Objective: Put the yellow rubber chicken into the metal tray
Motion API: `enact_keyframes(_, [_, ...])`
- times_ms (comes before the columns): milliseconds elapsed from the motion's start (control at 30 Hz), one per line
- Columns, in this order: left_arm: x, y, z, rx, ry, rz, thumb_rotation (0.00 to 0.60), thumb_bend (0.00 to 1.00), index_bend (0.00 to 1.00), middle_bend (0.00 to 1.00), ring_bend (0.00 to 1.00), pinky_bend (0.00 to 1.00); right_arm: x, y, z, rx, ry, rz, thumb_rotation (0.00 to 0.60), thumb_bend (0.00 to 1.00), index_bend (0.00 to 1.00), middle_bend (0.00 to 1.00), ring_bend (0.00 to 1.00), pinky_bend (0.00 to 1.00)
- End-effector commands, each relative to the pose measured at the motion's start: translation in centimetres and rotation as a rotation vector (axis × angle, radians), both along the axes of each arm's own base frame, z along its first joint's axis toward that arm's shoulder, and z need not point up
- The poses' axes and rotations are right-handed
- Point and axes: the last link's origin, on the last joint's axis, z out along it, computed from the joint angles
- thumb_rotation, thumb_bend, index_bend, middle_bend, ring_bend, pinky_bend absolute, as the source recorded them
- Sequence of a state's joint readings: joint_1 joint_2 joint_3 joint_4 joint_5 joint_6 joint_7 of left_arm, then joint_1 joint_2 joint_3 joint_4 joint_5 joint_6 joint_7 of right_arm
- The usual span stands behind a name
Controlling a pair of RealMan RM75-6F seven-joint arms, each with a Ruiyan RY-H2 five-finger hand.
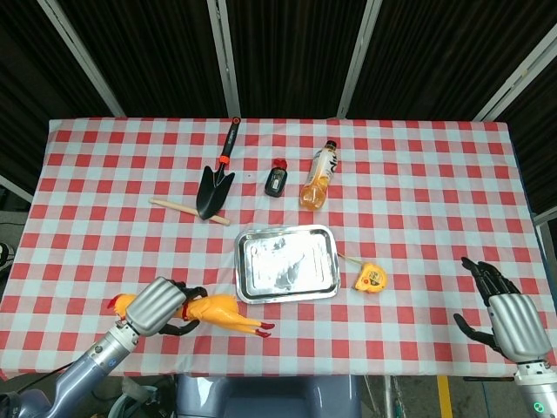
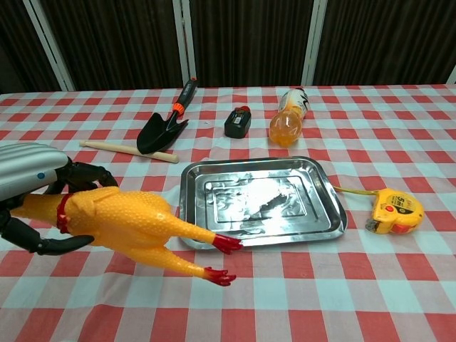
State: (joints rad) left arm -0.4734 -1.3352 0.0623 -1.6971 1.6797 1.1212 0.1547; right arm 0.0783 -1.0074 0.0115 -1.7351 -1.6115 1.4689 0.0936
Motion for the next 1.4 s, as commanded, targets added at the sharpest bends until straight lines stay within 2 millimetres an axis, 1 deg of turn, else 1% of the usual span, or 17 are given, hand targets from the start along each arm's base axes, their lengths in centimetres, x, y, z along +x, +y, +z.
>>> enact_keyframes(33, [0.1, 0.3, 0.8, 0.020, -0.048, 0.012, 0.600, 0.51, 0.54, 0.63, 0.56, 0.70, 0.0, 0.0, 0.1, -0.004, -0.008, 0.007, 0.600, 0.31, 0.03, 0.19, 0.12, 0.27])
enact_keyframes(167, [0.2, 1.2, 2.8, 0.097, -0.086, -0.016, 0.600, 0.53, 0.55, 0.64, 0.58, 0.70, 0.8, -0.4, 0.1, 0.020, -0.047, 0.029, 0.600, 0.31, 0.03, 0.19, 0.12, 0.27])
enact_keyframes(233, [0.7, 2.2, 4.0, 0.144, -0.078, -0.042, 0.600, 0.54, 0.56, 0.65, 0.58, 0.70, 1.5, -0.8, 0.1, 0.044, -0.081, 0.052, 0.600, 0.31, 0.03, 0.19, 0.12, 0.27])
enact_keyframes(300, [1.3, 2.8, 4.8, 0.162, -0.068, -0.060, 0.600, 0.55, 0.57, 0.66, 0.59, 0.71, 2.2, -1.2, -0.1, 0.071, -0.113, 0.075, 0.600, 0.31, 0.03, 0.19, 0.12, 0.27])
enact_keyframes(367, [2.3, 3.8, 5.8, 0.174, -0.050, -0.086, 0.600, 0.55, 0.57, 0.66, 0.59, 0.72, 3.3, -1.9, -0.5, 0.132, -0.168, 0.103, 0.600, 0.29, 0.03, 0.19, 0.12, 0.27])
enact_keyframes(433, [3.3, 4.5, 6.3, 0.169, -0.032, -0.102, 0.600, 0.55, 0.58, 0.67, 0.60, 0.74, 4.3, -2.5, -0.8, 0.189, -0.213, 0.121, 0.600, 0.24, 0.02, 0.18, 0.12, 0.27])
enact_keyframes(500, [4.3, 5.0, 6.6, 0.147, -0.023, -0.117, 0.600, 0.56, 0.59, 0.68, 0.61, 0.74, 5.2, -3.1, -1.1, 0.237, -0.253, 0.130, 0.600, 0.21, 0.00, 0.15, 0.12, 0.27])
enact_keyframes(600, [5.9, 5.8, 6.8, 0.118, -0.003, -0.137, 0.600, 0.57, 0.59, 0.68, 0.61, 0.75, 6.5, -4.0, -1.7, 0.312, -0.314, 0.138, 0.600, 0.19, 0.00, 0.11, 0.09, 0.26])
enact_keyframes(733, [7.9, 6.8, 6.5, 0.096, 0.047, -0.167, 0.600, 0.57, 0.59, 0.68, 0.61, 0.75, 8.2, -4.7, -2.7, 0.393, -0.372, 0.157, 0.600, 0.19, 0.00, 0.06, 0.04, 0.19])
enact_keyframes(967, [11.7, 7.7, 4.7, 0.062, 0.082, -0.207, 0.600, 0.57, 0.59, 0.68, 0.61, 0.75, 10.3, -5.2, -5.0, 0.459, -0.425, 0.143, 0.600, 0.19, 0.00, 0.04, 0.03, 0.19])
enact_keyframes(1033, [12.9, 7.9, 4.3, 0.061, 0.087, -0.217, 0.600, 0.57, 0.59, 0.69, 0.62, 0.77, 10.8, -5.4, -5.6, 0.471, -0.449, 0.133, 0.600, 0.19, 0.00, 0.04, 0.02, 0.18])
enact_keyframes(1167, [15.0, 7.9, 3.7, 0.058, 0.072, -0.243, 0.600, 0.57, 0.60, 0.70, 0.63, 0.79, 11.6, -5.5, -6.3, 0.515, -0.491, 0.111, 0.600, 0.19, 0.00, 0.04, 0.02, 0.17])
enact_keyframes(1400, [17.6, 7.4, 2.4, 0.033, 0.079, -0.276, 0.600, 0.56, 0.60, 0.71, 0.65, 0.80, 12.4, -6.3, -7.1, 0.539, -0.508, 0.099, 0.600, 0.19, 0.00, 0.04, 0.02, 0.16])
